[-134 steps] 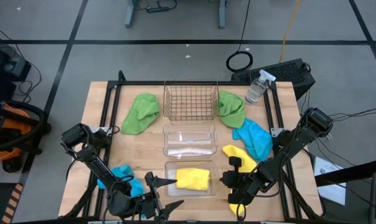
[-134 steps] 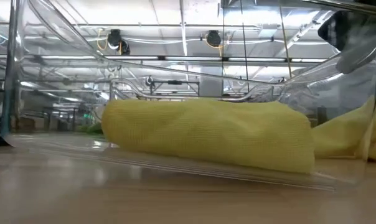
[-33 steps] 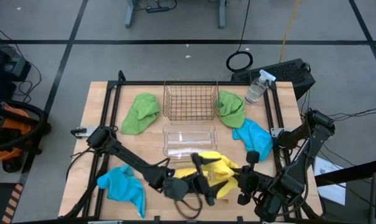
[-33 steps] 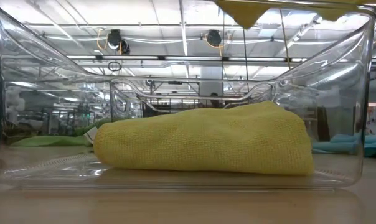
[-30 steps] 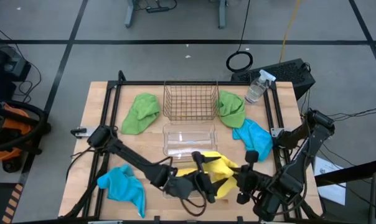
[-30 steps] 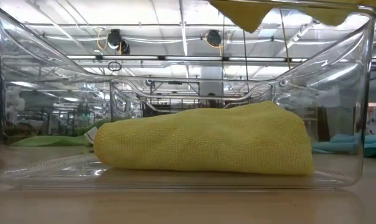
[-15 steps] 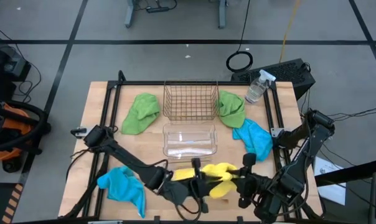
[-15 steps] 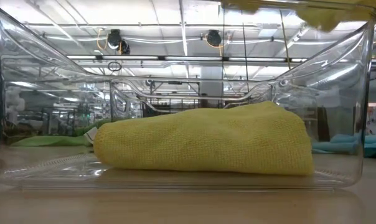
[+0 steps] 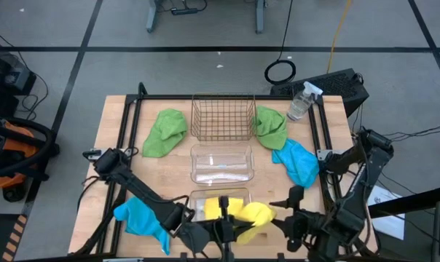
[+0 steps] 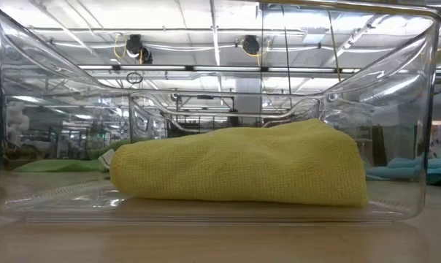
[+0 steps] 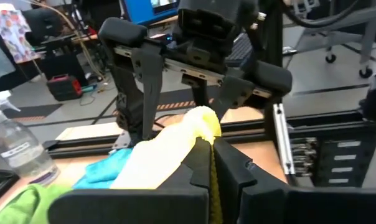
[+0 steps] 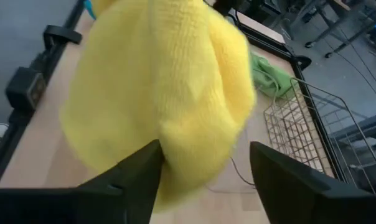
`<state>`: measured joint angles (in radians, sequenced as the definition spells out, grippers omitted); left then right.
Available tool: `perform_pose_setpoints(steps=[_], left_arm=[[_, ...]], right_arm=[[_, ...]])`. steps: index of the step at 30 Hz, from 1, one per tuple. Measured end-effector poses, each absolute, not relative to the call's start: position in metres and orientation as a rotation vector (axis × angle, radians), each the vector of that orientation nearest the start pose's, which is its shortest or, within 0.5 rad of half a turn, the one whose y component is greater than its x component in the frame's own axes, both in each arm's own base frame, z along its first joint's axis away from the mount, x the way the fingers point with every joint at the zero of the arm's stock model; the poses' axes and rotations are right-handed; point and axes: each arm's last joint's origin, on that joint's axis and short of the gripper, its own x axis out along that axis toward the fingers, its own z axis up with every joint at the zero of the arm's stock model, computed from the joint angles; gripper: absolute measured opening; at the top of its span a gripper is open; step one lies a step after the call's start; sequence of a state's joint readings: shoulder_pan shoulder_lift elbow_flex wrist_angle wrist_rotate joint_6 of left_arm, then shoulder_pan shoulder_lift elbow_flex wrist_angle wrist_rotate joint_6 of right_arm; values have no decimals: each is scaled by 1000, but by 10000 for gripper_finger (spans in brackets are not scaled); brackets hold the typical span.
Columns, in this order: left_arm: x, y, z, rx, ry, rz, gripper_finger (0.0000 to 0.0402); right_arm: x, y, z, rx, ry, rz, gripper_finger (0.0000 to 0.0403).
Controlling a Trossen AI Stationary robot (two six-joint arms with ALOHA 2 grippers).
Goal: Sort microfiber towel by color & place in baskets
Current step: Put the yellow towel into the bottom transparent bin
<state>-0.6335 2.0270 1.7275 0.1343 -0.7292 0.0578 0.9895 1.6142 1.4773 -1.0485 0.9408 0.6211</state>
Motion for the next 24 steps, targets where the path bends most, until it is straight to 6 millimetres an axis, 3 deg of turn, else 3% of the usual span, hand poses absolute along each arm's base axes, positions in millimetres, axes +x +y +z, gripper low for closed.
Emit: perform_pose_setpoints(steps=[14, 20, 24], left_arm=[[388, -278, 317, 146, 74, 98, 3], [382, -286, 317, 173, 76, 39, 3], [380, -289, 317, 174, 77, 12, 2]], right_arm=[[160, 274, 310, -263, 585, -84, 258], [161, 276, 293, -189, 475, -157, 258], [168, 286, 287, -198, 420, -94, 258]])
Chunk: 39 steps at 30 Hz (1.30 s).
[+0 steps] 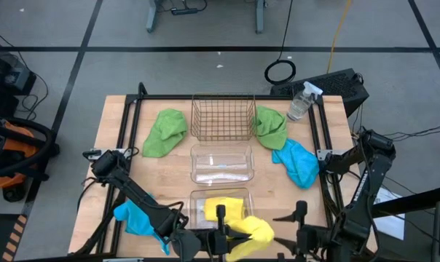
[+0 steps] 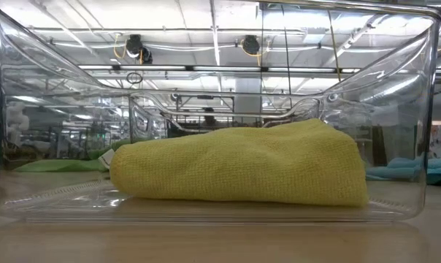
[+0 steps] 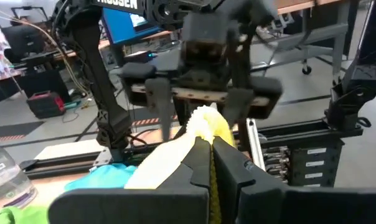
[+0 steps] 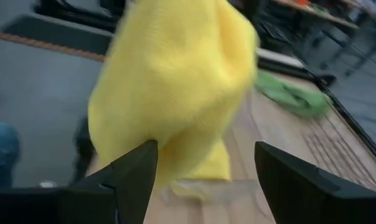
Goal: Sort microfiber towel by color & place in baskets
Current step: Put the yellow towel into the bottom transparent bin
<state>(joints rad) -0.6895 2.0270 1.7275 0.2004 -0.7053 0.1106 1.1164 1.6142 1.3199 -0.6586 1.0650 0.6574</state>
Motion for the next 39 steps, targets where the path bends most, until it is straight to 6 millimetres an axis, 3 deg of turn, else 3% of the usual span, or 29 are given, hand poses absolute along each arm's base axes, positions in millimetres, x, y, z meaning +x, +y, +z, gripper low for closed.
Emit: perform_pose_setpoints(steps=[7, 15, 19, 24, 30, 35, 39], left_arm=[[380, -292, 315, 183, 90, -88, 2], [379, -293, 314, 185, 93, -95, 2], [378, -295, 314, 187, 95, -101, 2], [378, -295, 314, 187, 95, -100, 2], [378, -295, 314, 187, 95, -102, 2], [379, -294, 314, 187, 96, -108, 1], [379, -293, 314, 188, 98, -117, 2]], right_arm=[[178, 302, 303, -164, 323, 21, 260], [175, 305, 296, -72, 480, 222, 280], [173, 304, 299, -22, 462, 191, 288], [185, 292, 306, 4, 384, 46, 309], [205, 287, 303, -102, 413, 113, 341], [225, 280, 295, -171, 427, 96, 299], [232, 274, 296, -185, 427, 74, 202]])
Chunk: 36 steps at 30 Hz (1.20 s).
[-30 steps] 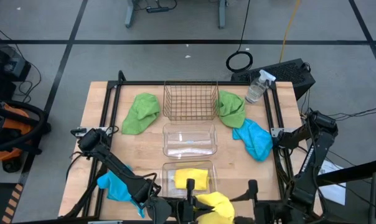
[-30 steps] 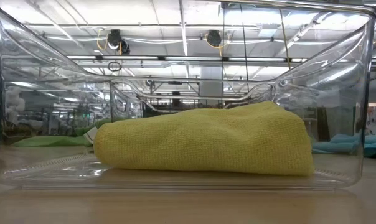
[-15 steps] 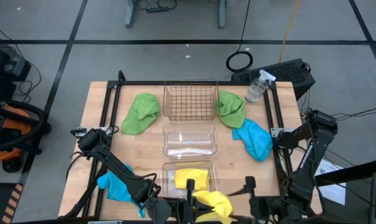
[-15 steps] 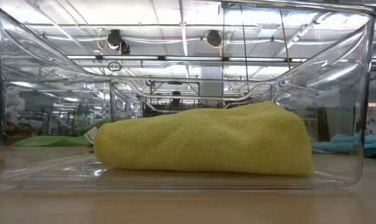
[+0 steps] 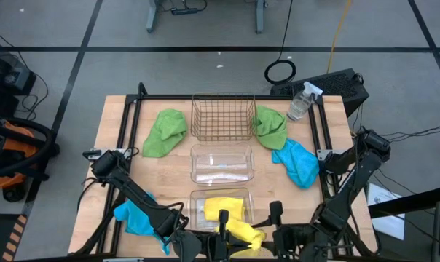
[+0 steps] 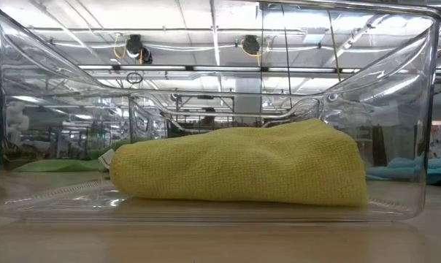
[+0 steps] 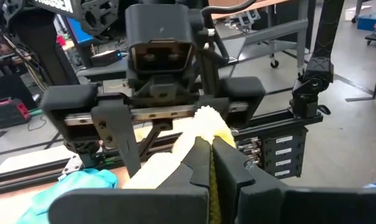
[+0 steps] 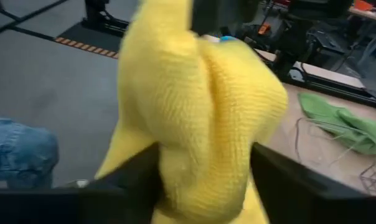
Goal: Sort microfiber towel by color & place in baskets
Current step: Put the yellow towel into the bottom transparent bin
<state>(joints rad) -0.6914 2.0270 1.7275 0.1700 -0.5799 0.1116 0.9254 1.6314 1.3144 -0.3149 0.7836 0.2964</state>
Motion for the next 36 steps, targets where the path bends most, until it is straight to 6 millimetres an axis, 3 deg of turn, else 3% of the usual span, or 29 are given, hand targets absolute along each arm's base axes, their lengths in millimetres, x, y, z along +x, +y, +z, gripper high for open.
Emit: perform_pose_setpoints(steps=[4, 6, 11, 19, 23, 31, 36], left_arm=[[379, -293, 314, 191, 98, -87, 22], [378, -293, 314, 193, 98, -39, 37], [368, -300, 315, 196, 96, 115, 97], [337, -323, 317, 209, 82, 363, 242], [330, -329, 317, 209, 78, 378, 304], [354, -321, 290, 262, 118, 414, 389], [374, -301, 283, 153, 103, 509, 378]], right_arm=[[232, 271, 300, -199, 417, 70, 58], [230, 269, 304, -196, 406, 67, 19], [224, 265, 313, -205, 343, -48, 14], [214, 260, 327, -227, 281, -124, 4], [214, 259, 327, -222, 278, -128, 3], [223, 256, 333, -211, 245, -140, 3], [227, 258, 340, -221, 199, -128, 3]])
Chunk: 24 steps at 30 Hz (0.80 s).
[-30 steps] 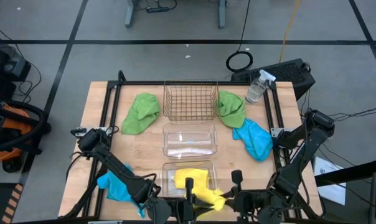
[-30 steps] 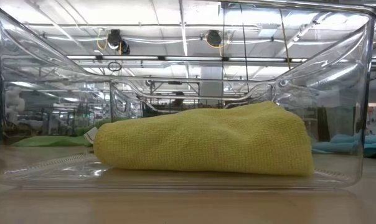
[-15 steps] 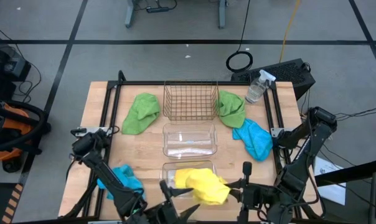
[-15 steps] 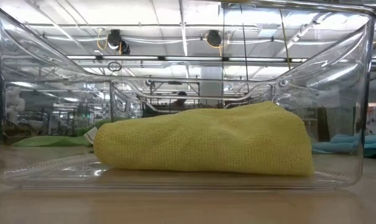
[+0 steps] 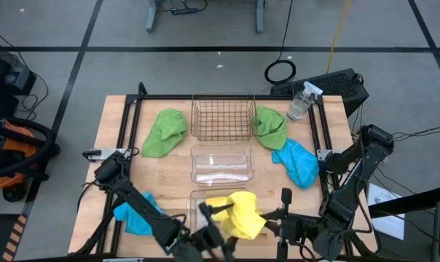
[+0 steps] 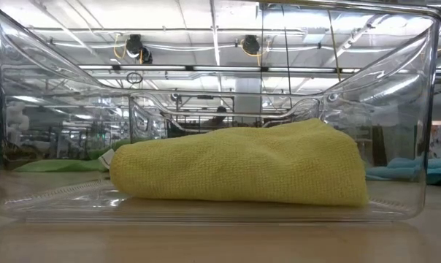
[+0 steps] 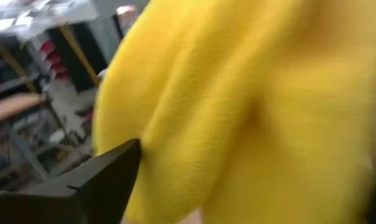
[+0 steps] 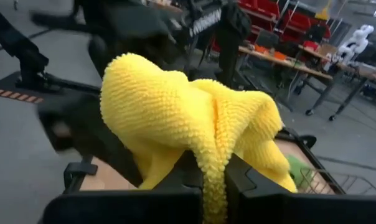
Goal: Sort microfiber towel by color & place in baskets
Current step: Put the yellow towel into the bottom transparent bin
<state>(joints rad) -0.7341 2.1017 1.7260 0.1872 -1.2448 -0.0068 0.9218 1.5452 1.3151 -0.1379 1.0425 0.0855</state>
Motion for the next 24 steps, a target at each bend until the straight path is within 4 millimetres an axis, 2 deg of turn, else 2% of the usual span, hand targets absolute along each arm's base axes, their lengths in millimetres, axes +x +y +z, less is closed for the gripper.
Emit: perform_pose_setpoints(steps=[3, 5, 10, 11, 18, 24], left_arm=[[377, -295, 286, 100, 78, 552, 310], [376, -298, 287, 103, 77, 536, 238], [371, -311, 294, 113, 43, 372, 35], [370, -313, 296, 111, 32, 343, 21], [367, -320, 301, 139, -4, 226, 19], [368, -318, 303, 158, -10, 255, 7]], right_arm=[[227, 258, 341, -232, 194, -131, 2], [226, 258, 341, -241, 196, -126, 2], [224, 259, 340, -240, 193, -148, 8], [225, 260, 339, -236, 190, -171, 10], [233, 271, 320, -189, 221, -146, 24], [239, 280, 305, -126, 243, -119, 45]])
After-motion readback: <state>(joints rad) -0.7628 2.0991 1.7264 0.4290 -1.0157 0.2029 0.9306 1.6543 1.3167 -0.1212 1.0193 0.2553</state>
